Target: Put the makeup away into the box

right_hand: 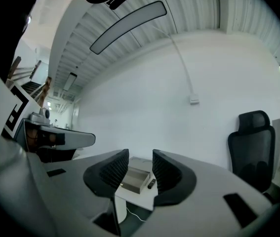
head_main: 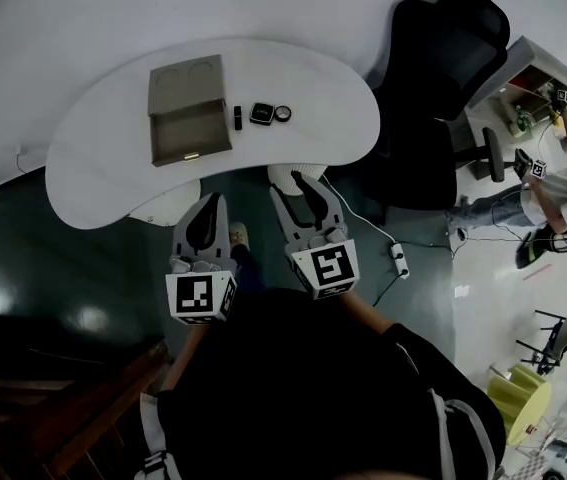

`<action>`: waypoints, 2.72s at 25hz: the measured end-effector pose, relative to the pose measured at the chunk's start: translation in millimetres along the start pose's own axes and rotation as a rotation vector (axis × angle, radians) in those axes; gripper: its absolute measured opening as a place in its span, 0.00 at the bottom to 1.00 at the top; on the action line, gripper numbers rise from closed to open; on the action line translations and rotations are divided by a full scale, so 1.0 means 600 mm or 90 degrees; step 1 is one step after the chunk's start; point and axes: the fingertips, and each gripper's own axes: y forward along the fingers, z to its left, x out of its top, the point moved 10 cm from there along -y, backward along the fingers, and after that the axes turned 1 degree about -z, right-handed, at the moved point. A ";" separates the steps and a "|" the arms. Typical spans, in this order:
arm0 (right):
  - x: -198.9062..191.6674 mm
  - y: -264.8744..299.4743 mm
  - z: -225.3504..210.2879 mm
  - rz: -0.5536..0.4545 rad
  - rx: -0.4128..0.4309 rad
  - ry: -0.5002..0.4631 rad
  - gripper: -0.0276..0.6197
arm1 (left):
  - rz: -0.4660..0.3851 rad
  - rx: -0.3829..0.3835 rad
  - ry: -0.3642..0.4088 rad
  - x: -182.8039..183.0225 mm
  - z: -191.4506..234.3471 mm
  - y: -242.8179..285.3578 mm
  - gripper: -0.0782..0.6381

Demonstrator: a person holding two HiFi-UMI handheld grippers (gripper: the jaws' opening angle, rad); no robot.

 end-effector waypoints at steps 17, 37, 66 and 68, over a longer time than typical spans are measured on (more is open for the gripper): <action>-0.039 0.300 -0.044 0.099 -0.084 0.015 0.29 | 0.057 -0.108 0.011 -0.008 0.224 0.264 0.12; -0.159 0.407 -0.115 0.169 -0.003 -0.001 0.30 | 0.142 -0.117 -0.008 -0.054 0.248 0.386 0.12; -0.341 0.496 -0.096 0.446 0.049 0.015 0.31 | 0.305 -0.112 -0.051 -0.184 0.268 0.430 0.12; -0.340 0.500 -0.092 0.464 0.042 0.002 0.31 | 0.307 -0.108 -0.053 -0.181 0.272 0.427 0.12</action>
